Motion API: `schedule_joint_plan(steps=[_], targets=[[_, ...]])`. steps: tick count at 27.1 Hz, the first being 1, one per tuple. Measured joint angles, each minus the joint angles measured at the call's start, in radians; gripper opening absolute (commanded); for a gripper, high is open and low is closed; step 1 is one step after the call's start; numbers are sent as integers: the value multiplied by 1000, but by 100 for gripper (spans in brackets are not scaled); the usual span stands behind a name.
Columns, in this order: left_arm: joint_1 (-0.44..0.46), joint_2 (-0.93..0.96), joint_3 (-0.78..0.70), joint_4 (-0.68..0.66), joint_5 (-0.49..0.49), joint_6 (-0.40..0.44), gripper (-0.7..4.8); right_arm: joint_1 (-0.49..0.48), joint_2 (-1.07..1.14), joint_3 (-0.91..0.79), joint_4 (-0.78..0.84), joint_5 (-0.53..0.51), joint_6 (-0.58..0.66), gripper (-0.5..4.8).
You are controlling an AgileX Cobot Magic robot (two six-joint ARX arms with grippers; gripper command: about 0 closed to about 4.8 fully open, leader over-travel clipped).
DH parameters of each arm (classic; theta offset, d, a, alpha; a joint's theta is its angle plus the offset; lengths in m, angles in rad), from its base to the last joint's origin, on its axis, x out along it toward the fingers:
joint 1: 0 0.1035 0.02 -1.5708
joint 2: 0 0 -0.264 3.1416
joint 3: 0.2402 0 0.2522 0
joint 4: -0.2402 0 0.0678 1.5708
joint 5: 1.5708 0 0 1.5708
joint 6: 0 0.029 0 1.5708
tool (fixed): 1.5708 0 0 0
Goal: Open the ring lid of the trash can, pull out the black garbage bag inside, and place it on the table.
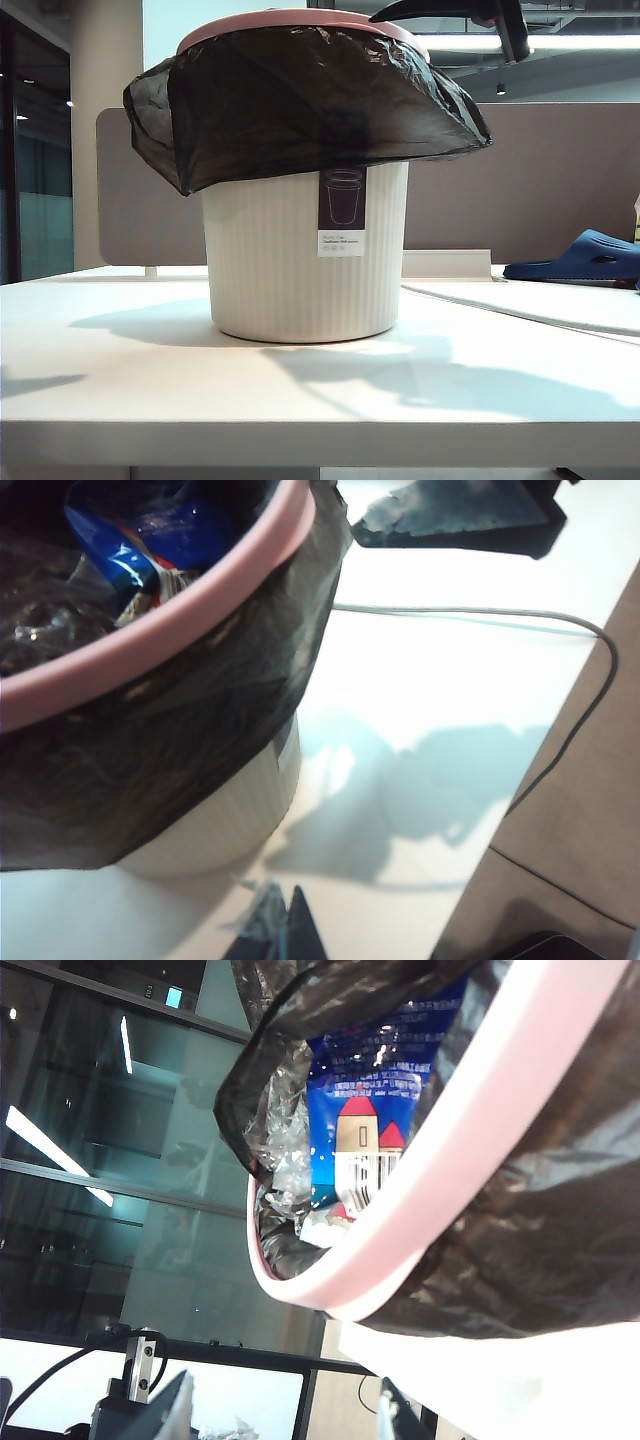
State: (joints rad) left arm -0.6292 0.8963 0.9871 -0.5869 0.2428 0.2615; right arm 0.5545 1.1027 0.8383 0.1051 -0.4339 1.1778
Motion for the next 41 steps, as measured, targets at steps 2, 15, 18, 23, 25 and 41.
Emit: schedule_joint_plan(steps=[2,15,18,23,25,41], targets=[[0,12,0,22,0,0,-6,0,0,0,-2,9,0,236],[0,80,0,82,1,0,-6,0,26,0,16,37,3,236],[0,81,0,84,1,4,-6,0,48,0,46,37,8,236],[0,81,0,93,2,16,-6,0,72,0,99,34,27,235],[0,81,0,93,2,23,-6,0,75,0,106,29,37,235],[0,90,0,115,1,60,-6,0,75,-1,219,-7,68,235]])
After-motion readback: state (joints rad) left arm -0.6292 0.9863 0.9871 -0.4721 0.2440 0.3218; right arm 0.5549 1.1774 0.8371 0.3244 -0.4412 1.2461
